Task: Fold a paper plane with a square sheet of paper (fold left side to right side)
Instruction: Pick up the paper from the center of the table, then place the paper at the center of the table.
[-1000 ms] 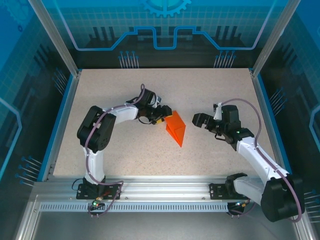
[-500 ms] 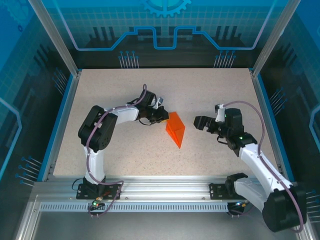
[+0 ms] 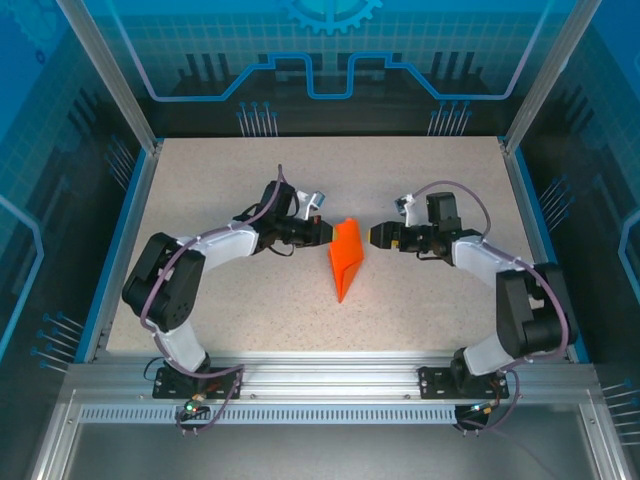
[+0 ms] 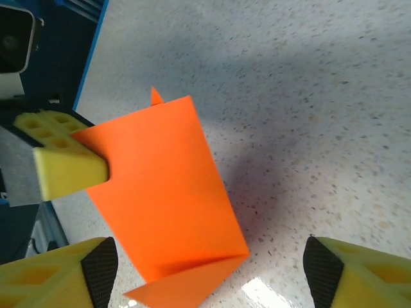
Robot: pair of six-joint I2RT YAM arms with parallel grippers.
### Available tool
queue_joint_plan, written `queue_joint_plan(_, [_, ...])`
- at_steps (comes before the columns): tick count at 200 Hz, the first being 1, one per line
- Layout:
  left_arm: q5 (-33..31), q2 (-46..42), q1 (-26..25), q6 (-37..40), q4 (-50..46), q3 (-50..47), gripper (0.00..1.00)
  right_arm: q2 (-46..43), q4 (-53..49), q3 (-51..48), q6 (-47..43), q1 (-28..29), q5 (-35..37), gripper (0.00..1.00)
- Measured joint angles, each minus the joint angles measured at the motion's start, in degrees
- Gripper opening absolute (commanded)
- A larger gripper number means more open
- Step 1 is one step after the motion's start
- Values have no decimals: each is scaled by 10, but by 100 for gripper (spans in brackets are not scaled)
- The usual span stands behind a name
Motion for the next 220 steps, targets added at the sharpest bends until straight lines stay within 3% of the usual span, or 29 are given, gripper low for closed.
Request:
queue_joint_plan(47, [35, -5, 0, 12, 14, -6, 1, 83, 73, 0, -17, 0, -94, 73])
queue_joint_plan(100, [55, -5, 0, 12, 17, -6, 1, 117, 116, 3, -25, 1, -164, 60])
queue_joint_plan(220, [52, 9, 0, 25, 9, -5, 4, 76, 23, 31, -97, 0, -167, 18])
